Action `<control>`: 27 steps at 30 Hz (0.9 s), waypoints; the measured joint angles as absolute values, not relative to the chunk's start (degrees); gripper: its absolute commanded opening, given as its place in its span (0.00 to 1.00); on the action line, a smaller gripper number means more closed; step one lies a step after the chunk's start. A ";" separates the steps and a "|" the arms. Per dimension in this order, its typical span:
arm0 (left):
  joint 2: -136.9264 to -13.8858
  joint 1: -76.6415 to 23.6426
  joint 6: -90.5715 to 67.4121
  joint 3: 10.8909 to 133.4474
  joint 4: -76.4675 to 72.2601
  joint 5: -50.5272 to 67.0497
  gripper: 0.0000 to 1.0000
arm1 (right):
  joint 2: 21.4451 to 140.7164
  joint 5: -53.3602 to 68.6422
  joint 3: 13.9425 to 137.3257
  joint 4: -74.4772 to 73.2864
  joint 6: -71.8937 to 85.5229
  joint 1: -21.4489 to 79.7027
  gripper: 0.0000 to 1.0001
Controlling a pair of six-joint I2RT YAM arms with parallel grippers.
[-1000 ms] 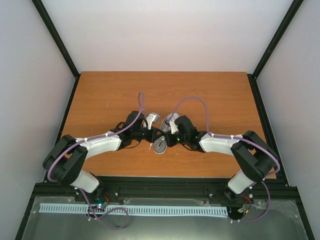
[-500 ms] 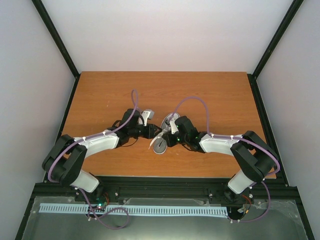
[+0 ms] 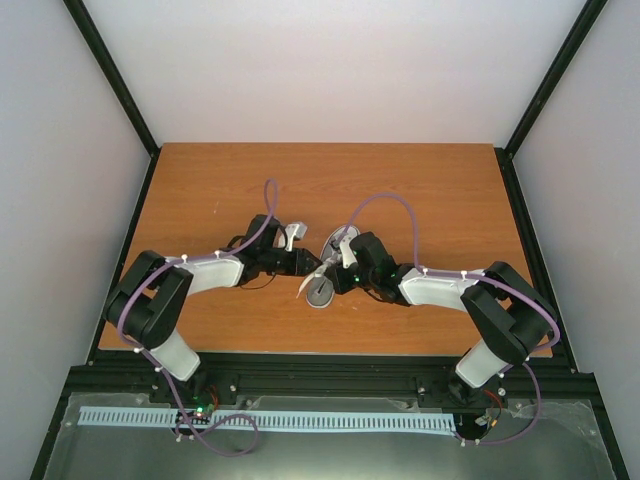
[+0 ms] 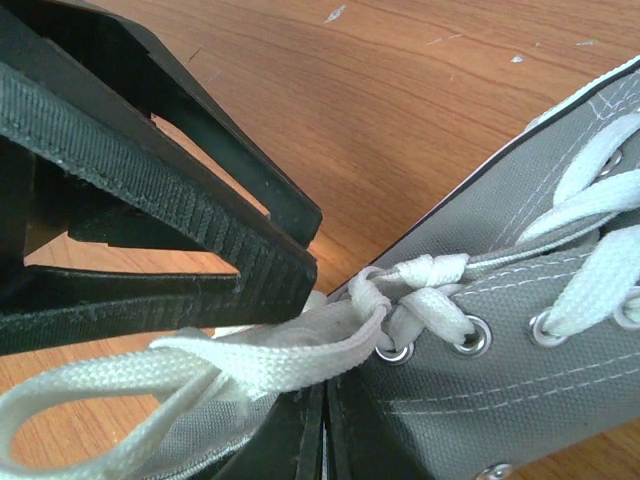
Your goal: Tie the shoes
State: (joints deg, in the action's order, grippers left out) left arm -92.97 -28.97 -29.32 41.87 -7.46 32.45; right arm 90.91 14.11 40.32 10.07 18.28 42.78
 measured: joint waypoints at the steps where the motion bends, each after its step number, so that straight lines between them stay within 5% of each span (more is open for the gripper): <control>1: -93.19 -28.97 -29.30 42.06 -7.49 33.10 0.36 | 90.91 14.11 40.32 10.07 18.26 42.78 0.03; 27: -95.35 -28.95 -29.12 43.68 -10.66 41.17 0.29 | 90.91 14.09 40.03 10.13 18.26 42.81 0.03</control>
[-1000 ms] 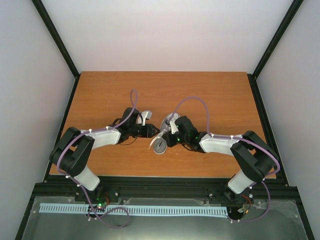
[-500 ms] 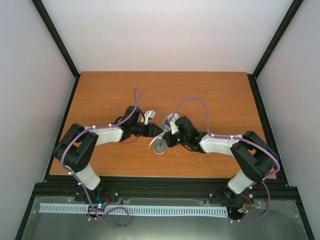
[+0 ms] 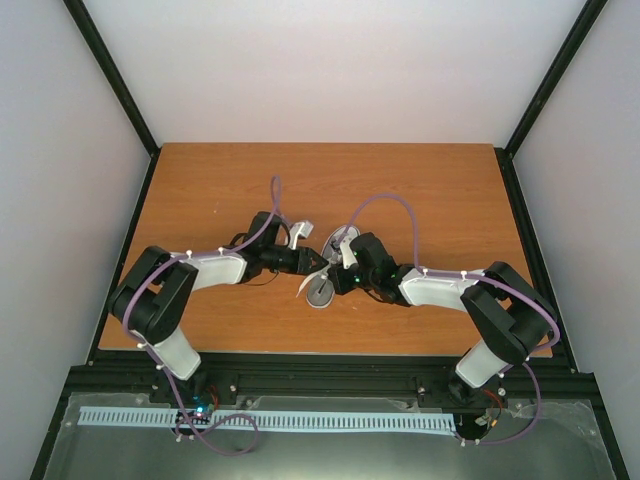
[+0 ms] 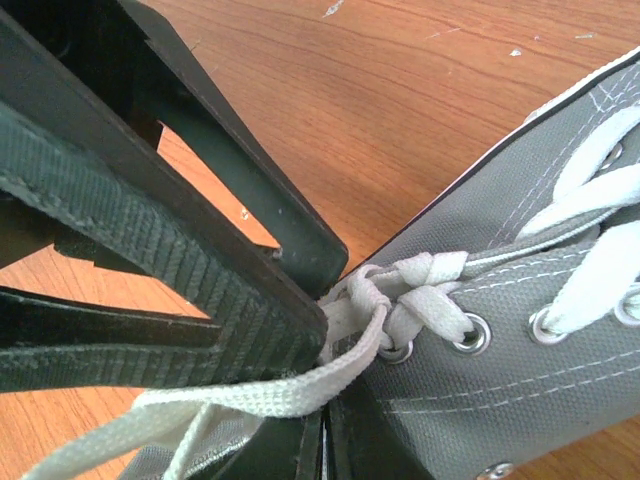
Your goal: Tie the shoes
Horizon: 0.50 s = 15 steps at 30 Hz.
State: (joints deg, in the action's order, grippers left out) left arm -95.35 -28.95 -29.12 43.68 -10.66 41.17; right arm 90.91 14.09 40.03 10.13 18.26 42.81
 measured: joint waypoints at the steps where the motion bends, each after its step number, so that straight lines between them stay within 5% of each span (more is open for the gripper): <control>1: -95.53 -28.97 -29.10 43.68 -10.72 41.54 0.27 | 90.91 14.09 40.03 10.13 18.26 42.78 0.03; 15: -97.78 -28.86 -28.73 44.38 -10.76 44.03 0.23 | 90.91 14.06 40.01 10.00 18.26 42.78 0.03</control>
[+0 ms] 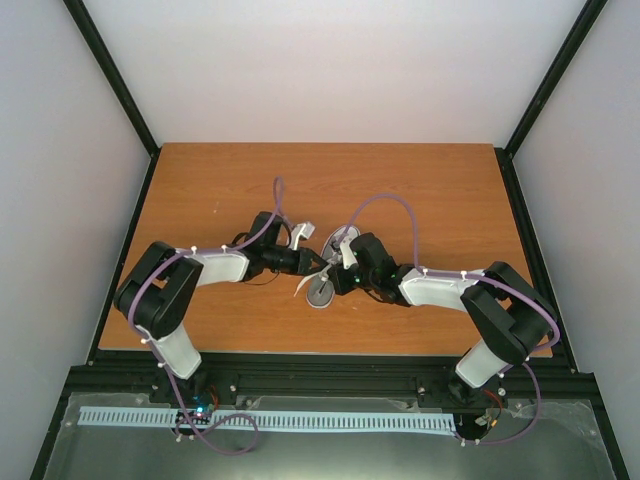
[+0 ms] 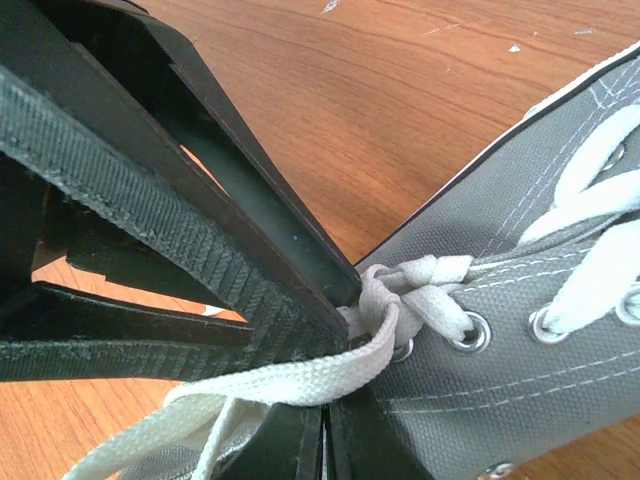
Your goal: Tie the shoes
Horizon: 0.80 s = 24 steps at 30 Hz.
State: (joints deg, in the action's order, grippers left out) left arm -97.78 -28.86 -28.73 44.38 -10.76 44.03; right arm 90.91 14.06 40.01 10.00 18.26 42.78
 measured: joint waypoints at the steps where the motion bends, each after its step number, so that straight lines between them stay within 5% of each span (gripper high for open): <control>1: -97.93 -28.86 -28.73 44.51 -10.74 44.14 0.23 | 90.91 14.06 40.01 9.98 18.26 42.78 0.03; 16: -99.33 -28.82 -28.71 45.50 -10.81 45.78 0.28 | 90.94 14.11 40.01 9.89 18.26 42.78 0.03; 24: -100.49 -28.67 -28.62 45.63 -12.03 47.72 0.08 | 91.02 14.06 40.01 9.78 18.24 42.78 0.03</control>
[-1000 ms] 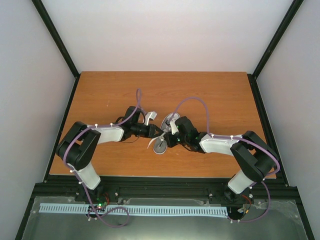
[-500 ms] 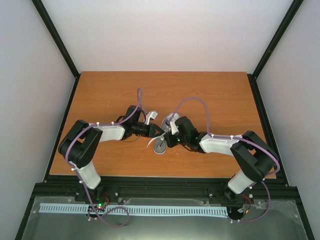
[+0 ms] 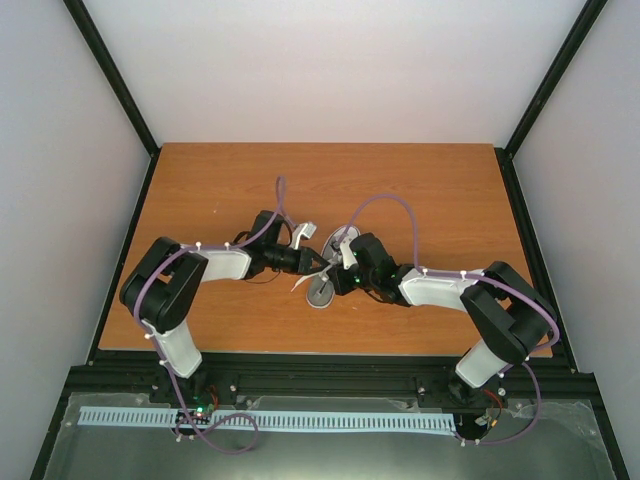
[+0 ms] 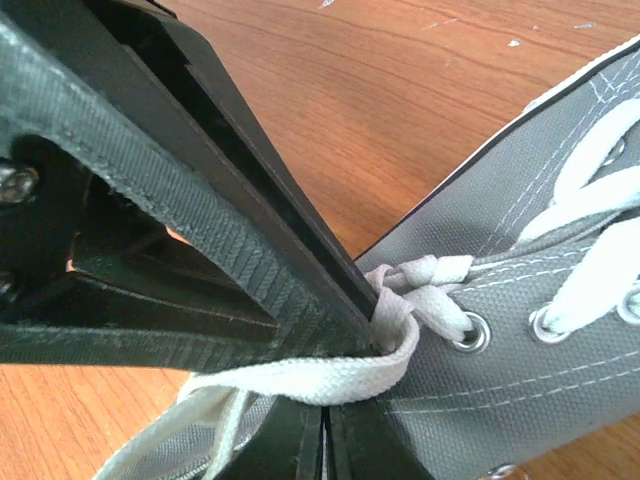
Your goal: Tie the shoes
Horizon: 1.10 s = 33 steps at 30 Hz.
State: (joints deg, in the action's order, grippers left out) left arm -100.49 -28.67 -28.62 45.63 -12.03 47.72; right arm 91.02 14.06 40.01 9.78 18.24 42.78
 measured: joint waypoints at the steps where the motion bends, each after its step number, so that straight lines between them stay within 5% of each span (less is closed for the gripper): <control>1: -100.57 -28.67 -28.58 45.63 -12.12 47.99 0.04 | 91.02 14.02 40.01 9.78 18.26 42.78 0.03; 12: -99.98 -28.67 -29.02 45.58 -12.49 45.98 0.01 | 90.59 11.99 40.01 9.52 18.31 42.81 0.04; 24: -97.54 -27.70 -33.01 43.20 -16.10 41.34 0.01 | 85.21 7.64 37.43 6.28 18.61 42.09 0.41; 33: -97.54 -27.62 -34.54 42.98 -17.17 41.19 0.01 | 77.23 10.68 34.81 5.91 17.23 41.82 0.56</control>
State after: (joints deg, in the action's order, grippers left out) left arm -97.54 -27.62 -34.54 42.98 -17.17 41.19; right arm 77.23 10.68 34.81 5.91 17.23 41.82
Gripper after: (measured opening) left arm 0.024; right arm 0.528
